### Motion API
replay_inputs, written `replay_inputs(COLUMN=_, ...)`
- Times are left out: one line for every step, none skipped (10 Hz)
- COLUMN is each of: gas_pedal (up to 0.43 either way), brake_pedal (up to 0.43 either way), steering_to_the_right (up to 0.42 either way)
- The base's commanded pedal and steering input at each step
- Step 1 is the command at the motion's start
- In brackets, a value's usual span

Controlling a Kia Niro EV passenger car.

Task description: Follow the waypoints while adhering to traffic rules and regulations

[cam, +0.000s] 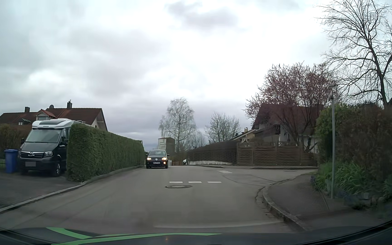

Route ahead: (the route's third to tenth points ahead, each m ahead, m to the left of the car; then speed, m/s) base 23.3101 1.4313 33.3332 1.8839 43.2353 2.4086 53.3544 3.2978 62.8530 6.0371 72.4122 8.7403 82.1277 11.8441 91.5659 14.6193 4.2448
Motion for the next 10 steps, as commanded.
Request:
replay_inputs(gas_pedal=0.11, brake_pedal=0.0, steering_to_the_right=0.007)
replay_inputs(gas_pedal=0.11, brake_pedal=0.0, steering_to_the_right=0.007)
replay_inputs(gas_pedal=0.11, brake_pedal=0.0, steering_to_the_right=0.007)
replay_inputs(gas_pedal=0.11, brake_pedal=0.0, steering_to_the_right=0.007)
replay_inputs(gas_pedal=0.11, brake_pedal=0.0, steering_to_the_right=0.007)
replay_inputs(gas_pedal=0.098, brake_pedal=0.0, steering_to_the_right=0.009)
replay_inputs(gas_pedal=0.098, brake_pedal=0.0, steering_to_the_right=0.011)
replay_inputs(gas_pedal=0.098, brake_pedal=0.0, steering_to_the_right=0.014)
replay_inputs(gas_pedal=0.087, brake_pedal=0.0, steering_to_the_right=0.018)
replay_inputs(gas_pedal=0.079, brake_pedal=0.0, steering_to_the_right=0.023)
